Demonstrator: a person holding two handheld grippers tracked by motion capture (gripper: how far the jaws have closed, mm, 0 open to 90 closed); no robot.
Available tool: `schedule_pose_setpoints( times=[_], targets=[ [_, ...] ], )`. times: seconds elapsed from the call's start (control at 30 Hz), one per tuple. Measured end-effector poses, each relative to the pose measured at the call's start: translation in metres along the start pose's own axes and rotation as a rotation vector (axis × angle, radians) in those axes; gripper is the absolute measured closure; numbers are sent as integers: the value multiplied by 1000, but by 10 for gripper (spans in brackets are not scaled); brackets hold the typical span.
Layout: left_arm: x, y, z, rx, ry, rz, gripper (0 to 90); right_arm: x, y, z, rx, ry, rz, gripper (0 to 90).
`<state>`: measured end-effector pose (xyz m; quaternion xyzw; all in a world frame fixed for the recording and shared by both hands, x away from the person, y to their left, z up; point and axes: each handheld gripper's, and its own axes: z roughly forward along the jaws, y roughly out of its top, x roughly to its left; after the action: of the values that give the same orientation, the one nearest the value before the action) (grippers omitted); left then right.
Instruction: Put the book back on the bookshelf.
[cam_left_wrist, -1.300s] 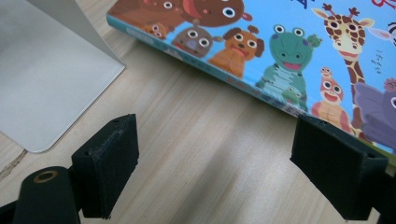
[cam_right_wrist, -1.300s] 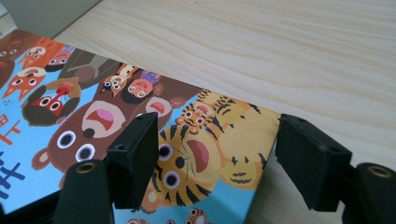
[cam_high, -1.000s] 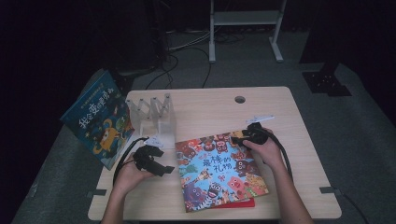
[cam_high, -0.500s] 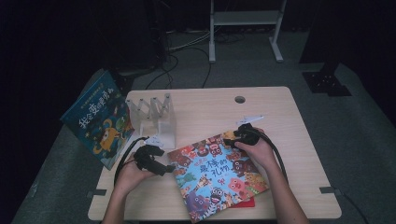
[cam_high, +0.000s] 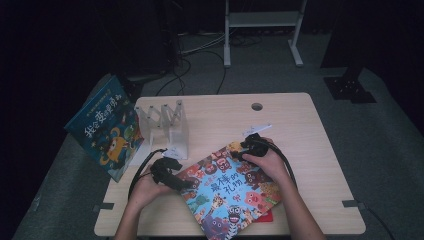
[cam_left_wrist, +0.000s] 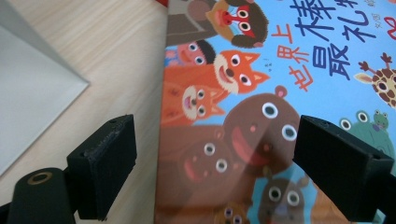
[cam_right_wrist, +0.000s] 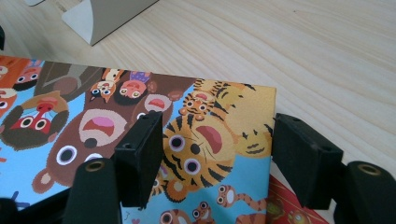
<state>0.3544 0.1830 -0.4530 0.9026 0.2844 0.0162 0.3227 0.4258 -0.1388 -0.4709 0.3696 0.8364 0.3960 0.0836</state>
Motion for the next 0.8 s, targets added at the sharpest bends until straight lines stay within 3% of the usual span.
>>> schedule_pose_setpoints(
  times=[0.3, 0.5, 0.7, 0.8],
  targets=[
    [-5, 2, 8, 7, -40, 1, 122, 10, 8, 9, 12, 25, -25, 335],
    [-10, 2, 11, 10, -58, 1, 119, 10, 7, 7, 24, 25, -9, 332],
    [-11, 2, 11, 5, -53, -6, 119, 9, 0, -9, 24, -12, -34, 333],
    [-11, 1, 11, 4, -55, -14, 119, 7, -5, -24, 12, -25, -47, 332]
  ],
)
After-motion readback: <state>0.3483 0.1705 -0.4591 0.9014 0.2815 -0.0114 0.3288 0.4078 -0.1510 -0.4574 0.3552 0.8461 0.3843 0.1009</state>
